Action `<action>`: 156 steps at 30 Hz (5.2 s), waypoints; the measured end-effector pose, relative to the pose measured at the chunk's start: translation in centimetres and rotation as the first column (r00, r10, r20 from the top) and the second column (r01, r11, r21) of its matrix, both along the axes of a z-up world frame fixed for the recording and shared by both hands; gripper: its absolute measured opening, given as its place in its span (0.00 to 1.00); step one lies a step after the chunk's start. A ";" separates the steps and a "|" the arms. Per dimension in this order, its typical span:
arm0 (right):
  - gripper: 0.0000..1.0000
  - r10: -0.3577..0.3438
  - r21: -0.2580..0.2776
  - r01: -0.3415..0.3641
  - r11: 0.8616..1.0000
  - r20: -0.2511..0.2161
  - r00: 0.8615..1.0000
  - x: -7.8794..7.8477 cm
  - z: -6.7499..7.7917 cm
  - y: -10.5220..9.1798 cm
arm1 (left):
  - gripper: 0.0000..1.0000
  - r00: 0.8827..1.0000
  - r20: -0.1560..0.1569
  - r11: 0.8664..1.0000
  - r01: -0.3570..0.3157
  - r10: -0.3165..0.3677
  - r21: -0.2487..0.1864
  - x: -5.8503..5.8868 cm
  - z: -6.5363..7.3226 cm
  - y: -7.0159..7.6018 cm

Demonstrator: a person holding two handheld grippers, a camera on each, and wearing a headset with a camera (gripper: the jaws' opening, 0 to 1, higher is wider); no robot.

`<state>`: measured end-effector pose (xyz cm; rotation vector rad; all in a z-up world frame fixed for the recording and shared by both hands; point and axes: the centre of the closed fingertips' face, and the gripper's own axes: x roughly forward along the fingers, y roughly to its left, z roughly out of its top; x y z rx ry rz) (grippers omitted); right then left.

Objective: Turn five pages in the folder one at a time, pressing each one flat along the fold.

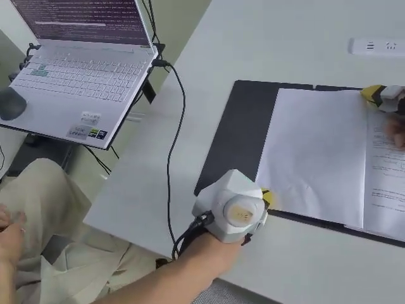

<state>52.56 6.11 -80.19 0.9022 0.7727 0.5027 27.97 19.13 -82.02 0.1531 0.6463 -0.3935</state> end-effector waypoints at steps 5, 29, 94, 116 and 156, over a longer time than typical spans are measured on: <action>0.00 0.032 0.008 -0.032 0.999 -0.013 0.999 -1.2 0.1 0.2 | 0.00 1.000 -0.002 1.000 0.001 -0.001 -0.001 0.0 0.0 0.0; 0.00 0.133 0.016 -0.132 0.991 -0.046 0.990 -6.1 -0.2 -0.1 | 0.00 1.000 0.000 1.000 0.015 -0.015 0.019 0.1 -0.2 -0.3; 0.00 0.307 0.109 -0.296 0.949 -0.103 0.946 -20.3 0.0 0.1 | 0.00 0.999 0.018 0.997 0.042 -0.044 0.064 0.0 -0.1 -0.3; 0.00 0.341 0.146 -0.323 0.935 -0.120 0.933 -24.4 -0.6 0.0 | 0.00 0.999 0.018 0.996 0.045 -0.047 0.074 -0.1 -0.2 -0.3; 0.05 0.142 -0.050 -0.135 0.990 0.159 0.977 -28.8 9.6 -7.4 | 0.04 0.999 0.037 1.000 -0.006 0.006 -0.005 -0.5 5.0 0.7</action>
